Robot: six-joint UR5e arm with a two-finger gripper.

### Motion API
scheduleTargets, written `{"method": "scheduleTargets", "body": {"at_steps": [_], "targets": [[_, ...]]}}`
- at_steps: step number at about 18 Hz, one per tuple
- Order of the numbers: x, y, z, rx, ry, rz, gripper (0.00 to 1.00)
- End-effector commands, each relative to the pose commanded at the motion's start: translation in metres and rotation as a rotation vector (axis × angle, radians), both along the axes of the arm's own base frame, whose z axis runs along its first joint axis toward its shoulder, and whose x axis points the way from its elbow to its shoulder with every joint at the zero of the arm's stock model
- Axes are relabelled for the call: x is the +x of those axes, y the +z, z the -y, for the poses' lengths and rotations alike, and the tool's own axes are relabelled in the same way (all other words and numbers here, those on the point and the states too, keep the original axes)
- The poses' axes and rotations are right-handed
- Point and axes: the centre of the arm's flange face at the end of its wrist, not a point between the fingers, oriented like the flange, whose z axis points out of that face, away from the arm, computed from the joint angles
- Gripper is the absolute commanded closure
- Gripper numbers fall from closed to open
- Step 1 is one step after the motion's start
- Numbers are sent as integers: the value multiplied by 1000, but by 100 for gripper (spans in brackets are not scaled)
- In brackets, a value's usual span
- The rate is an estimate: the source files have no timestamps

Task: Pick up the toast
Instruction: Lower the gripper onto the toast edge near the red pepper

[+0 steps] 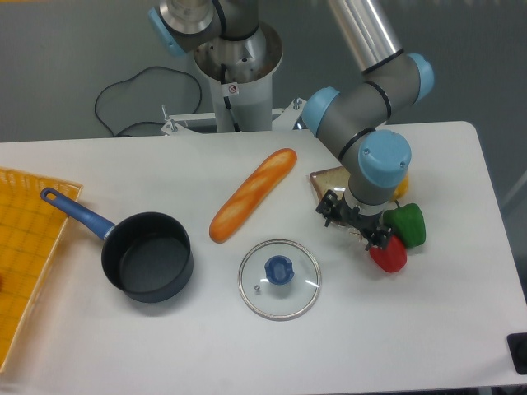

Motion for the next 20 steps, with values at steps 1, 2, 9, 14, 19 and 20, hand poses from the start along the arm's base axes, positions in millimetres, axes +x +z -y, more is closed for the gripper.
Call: {"method": "scheduleTargets", "body": {"at_steps": [1,2,9,14,19,20], "targets": [[0,-1,-1,0,0,0,1],[0,-2,-1,1,0,-1,1],[4,-15,-5,-11,-19,1,9],[3,-18,-1,-10,-86,6,12],[2,-22,0,-15,-120,11,14],[2,-23,1,-23,-122,9,14]]}}
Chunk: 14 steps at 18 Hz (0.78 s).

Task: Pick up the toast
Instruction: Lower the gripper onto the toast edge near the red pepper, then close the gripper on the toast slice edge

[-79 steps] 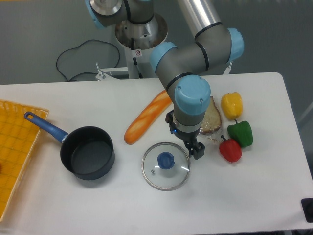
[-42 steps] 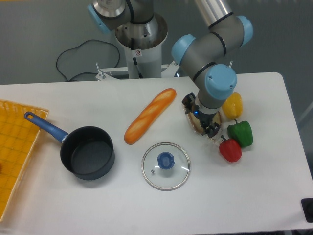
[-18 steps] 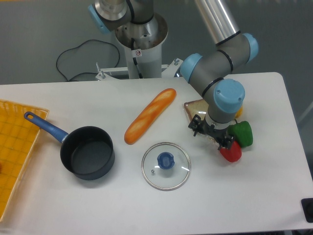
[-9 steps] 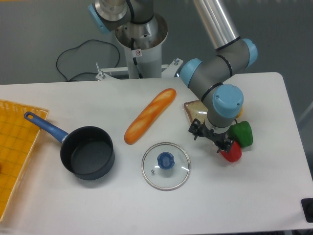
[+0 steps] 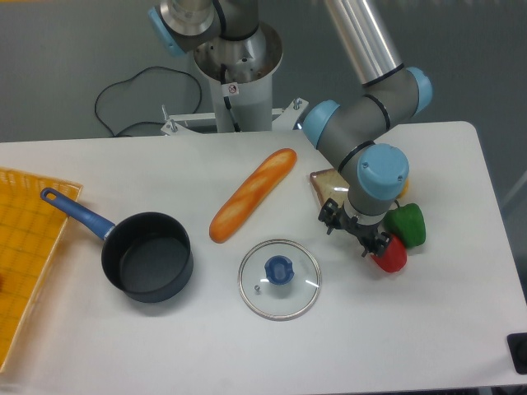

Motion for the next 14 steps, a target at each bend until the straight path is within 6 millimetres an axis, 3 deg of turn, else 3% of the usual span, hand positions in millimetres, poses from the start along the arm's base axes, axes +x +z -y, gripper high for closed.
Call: {"method": "scheduleTargets", "body": {"at_steps": [9,14], "targets": [[-5,-10,2,-18,-1,-23,15],[-4,-11,2,-22,-8,-21,21]]}}
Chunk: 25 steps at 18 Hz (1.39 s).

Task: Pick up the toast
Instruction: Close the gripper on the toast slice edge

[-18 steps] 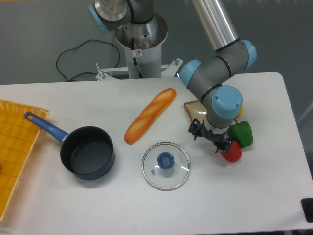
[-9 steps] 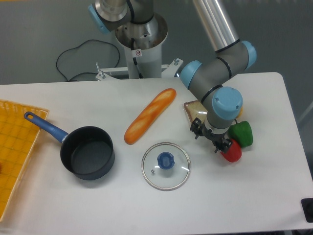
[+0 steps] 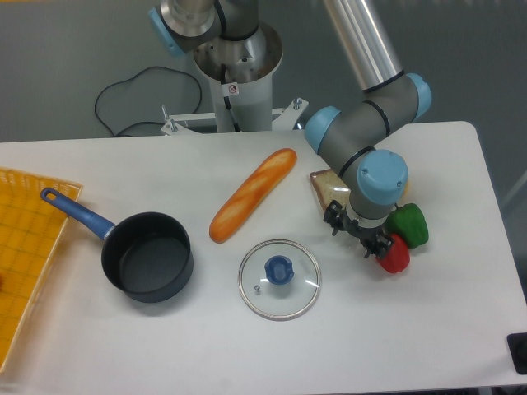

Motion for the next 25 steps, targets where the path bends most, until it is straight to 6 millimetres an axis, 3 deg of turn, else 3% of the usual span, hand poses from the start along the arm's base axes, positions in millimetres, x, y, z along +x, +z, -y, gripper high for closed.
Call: {"method": "scheduleTargets", "body": {"at_steps": [13,21,25], "targets": [[4,-4,1,-25,-7,-1,48],[5,-1,1,-23,-9,-3,99],[4,2,1,-18,-7,-5,100]]}}
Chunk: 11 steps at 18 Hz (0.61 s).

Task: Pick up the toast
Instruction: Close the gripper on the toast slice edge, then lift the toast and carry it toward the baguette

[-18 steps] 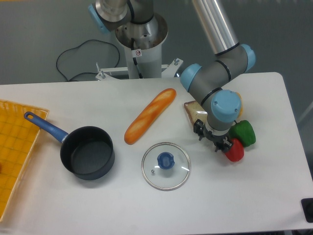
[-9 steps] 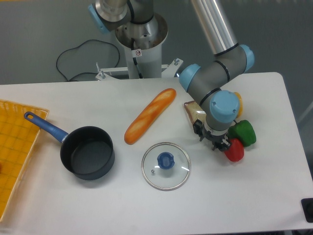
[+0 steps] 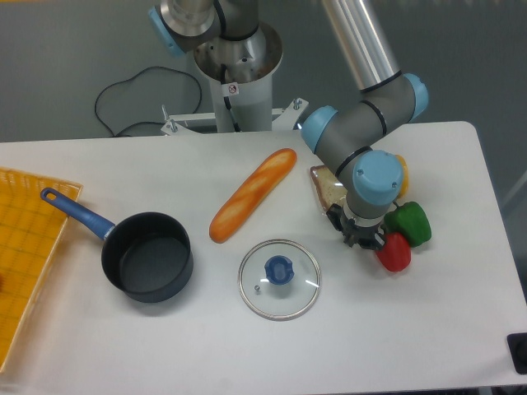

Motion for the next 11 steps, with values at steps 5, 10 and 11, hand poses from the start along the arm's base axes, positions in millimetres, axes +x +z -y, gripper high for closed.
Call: {"method": "scheduleTargets", "body": {"at_steps": [5,10,11], "targets": [[6,7,-8,-4,-6,-6,100],[14,22,-18,-1,-23,-10,100],[15,29,-19,5,-25,-10,100]]}}
